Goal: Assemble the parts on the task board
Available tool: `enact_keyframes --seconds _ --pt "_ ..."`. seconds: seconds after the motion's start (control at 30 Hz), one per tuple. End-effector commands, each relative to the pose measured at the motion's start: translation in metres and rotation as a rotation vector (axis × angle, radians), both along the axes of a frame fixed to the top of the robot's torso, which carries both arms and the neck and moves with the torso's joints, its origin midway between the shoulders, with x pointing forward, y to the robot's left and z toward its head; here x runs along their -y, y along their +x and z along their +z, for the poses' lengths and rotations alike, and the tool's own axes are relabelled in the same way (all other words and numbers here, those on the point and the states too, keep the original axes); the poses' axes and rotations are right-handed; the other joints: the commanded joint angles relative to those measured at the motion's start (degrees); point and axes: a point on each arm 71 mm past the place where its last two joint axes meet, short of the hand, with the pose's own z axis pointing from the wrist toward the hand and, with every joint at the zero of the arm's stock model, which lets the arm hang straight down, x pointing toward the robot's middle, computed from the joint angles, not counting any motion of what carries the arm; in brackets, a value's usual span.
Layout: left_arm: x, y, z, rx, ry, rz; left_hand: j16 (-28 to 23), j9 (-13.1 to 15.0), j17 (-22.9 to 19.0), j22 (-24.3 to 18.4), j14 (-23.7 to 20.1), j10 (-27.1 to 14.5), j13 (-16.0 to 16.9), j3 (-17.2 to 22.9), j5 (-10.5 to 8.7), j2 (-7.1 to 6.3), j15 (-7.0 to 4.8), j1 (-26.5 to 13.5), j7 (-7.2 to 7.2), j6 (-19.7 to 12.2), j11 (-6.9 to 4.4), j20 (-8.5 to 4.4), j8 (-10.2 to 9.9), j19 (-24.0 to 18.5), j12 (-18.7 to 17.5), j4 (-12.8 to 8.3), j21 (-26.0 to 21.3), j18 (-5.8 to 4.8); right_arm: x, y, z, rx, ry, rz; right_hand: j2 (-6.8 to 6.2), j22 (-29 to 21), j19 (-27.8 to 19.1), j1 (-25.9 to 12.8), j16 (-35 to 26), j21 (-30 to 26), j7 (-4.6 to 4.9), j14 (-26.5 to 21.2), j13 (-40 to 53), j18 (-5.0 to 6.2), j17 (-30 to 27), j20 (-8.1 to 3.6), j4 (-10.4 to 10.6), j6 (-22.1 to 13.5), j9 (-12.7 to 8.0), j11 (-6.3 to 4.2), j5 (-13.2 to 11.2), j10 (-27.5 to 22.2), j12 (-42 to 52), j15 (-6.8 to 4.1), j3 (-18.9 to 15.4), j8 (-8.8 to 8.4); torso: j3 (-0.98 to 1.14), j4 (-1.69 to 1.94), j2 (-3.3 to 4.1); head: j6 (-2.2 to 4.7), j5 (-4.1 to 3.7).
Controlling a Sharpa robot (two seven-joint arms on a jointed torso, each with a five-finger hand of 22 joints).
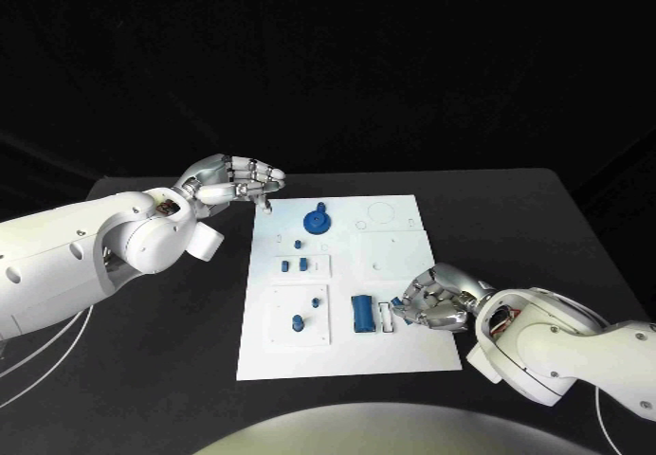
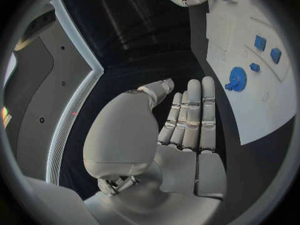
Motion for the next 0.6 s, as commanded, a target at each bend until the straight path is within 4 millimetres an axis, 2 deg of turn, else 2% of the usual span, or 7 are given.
enact_keyframes --seconds 0.03,0.6 --pt "0.001 -0.001 0.001 -0.002 -0.009 -0.013 0.38 -0.09 -0.1 -0.05 -0.45 -0.43 -0.05 0.21 0.18 -0.1 -0.01 -0.04 2.49 -0.31 0.15 0.03 0.34 -0.21 0.22 0.18 -0.24 0.8 -0.004 -0.002 -0.006 -0.06 0.03 -0.002 -0.14 6.99 0.37 -0.88 0.24 -0.19 -0.31 5.64 11.1 -0.69 13.96 0.03 -0.08 0.47 0.04 -0.26 -0.32 3.66 0.33 -0.22 -0.45 0.24 0.0 0.03 0.01 -0.2 0.05" --pt "0.0 -0.002 0.001 -0.003 -0.009 -0.013 0.41 -0.12 -0.11 -0.06 -0.48 -0.55 -0.09 0.19 0.17 -0.15 0.03 -0.15 2.52 -0.4 0.17 0.05 0.41 -0.23 0.3 0.27 -0.26 0.78 -0.012 0.005 -0.018 -0.074 0.012 -0.001 -0.33 7.07 0.44 -2.05 0.26 -0.11 -0.38 5.65 11.2 -0.71 14.01 -0.01 0.1 0.87 0.2 -0.31 -0.45 3.73 0.47 -0.27 -1.92 0.35 0.01 0.0 0.04 -0.43 0.44"
